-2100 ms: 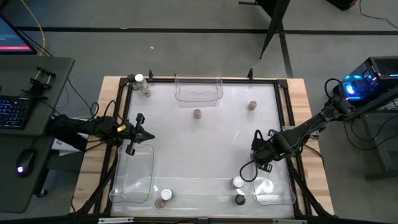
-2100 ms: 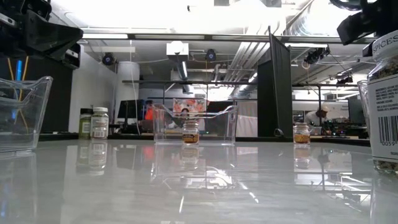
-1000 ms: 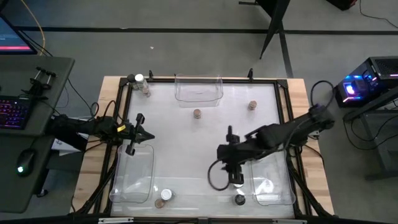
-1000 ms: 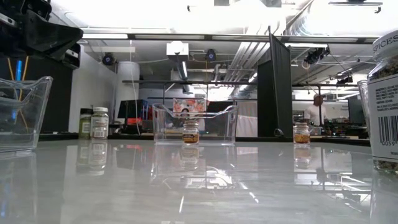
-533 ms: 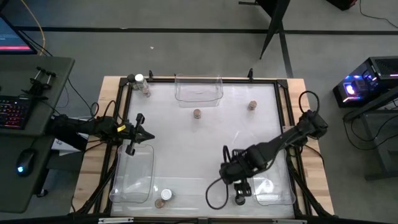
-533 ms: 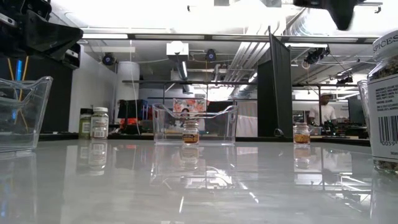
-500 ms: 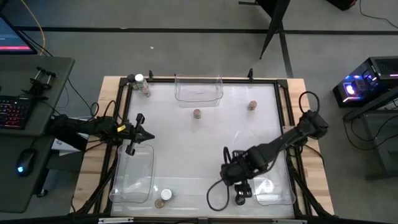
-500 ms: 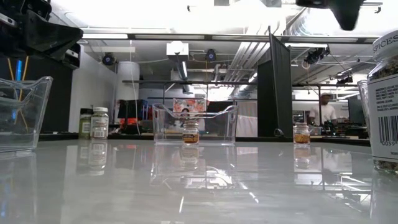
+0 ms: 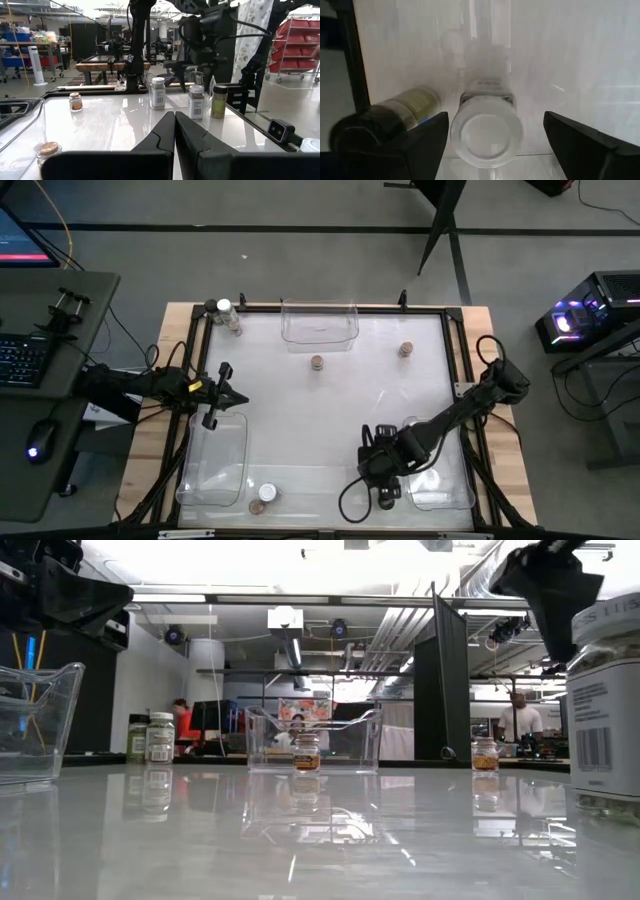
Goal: Sort spices by type
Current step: Put the white seasoning bottle into the bottom right transparent bin
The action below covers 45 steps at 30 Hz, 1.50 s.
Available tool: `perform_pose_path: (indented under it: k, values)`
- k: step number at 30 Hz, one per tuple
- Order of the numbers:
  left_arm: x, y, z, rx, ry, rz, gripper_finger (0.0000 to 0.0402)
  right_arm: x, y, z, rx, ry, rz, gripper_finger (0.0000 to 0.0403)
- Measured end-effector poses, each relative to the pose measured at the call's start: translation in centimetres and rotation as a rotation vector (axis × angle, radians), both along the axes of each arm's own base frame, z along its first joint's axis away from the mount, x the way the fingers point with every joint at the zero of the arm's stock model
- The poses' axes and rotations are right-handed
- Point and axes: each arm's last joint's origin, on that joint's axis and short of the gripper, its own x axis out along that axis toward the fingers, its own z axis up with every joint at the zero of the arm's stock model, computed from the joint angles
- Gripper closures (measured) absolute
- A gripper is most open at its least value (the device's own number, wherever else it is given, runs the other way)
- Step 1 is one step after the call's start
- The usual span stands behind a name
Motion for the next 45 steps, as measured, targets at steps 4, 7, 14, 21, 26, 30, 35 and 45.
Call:
perform_pose_path:
  k: [4, 7, 14, 21, 26, 30, 35, 45]
  values:
    - [0.0, 0.0, 0.0, 0.0, -0.001, 0.0, 0.0401, -0.1, 0.1, -0.8, 0.027, 0.004, 0.038, 0.0082]
    - [0.0, 0.0, 0.0, 0.0, -0.001, 0.0, 0.0401, -0.1, 0.0, -1.5, 0.029, 0.002, 0.033, 0.0082]
    - [0.0, 0.0, 0.0, 0.0, -0.001, 0.0, 0.0401, -0.4, -0.6, -3.0, -0.004, 0.004, -0.021, 0.0087]
    - [0.0, 0.0, 0.0, 0.0, -0.002, 0.0, 0.0401, -0.5, -0.6, -3.1, -0.001, 0.026, -0.022, 0.0172]
    - [0.0, 0.0, 0.0, 0.0, -0.001, 0.0, 0.0401, 0.0, -1.3, -1.2, -0.013, 0.044, -0.044, 0.0211]
    - [0.0, 0.0, 0.0, 0.0, -0.001, 0.0, 0.0401, 0.4, -3.7, 3.0, -0.083, -0.002, -0.091, 0.0211]
    - [0.0, 0.0, 0.0, 0.0, -0.002, -0.001, 0.0401, -2.1, -7.6, 8.6, -0.217, -0.045, -0.304, 0.0211]
    - [0.0, 0.0, 0.0, 0.0, -0.002, 0.0, 0.0401, -13.6, -10.6, 11.5, -0.009, -0.008, -0.797, 0.0211]
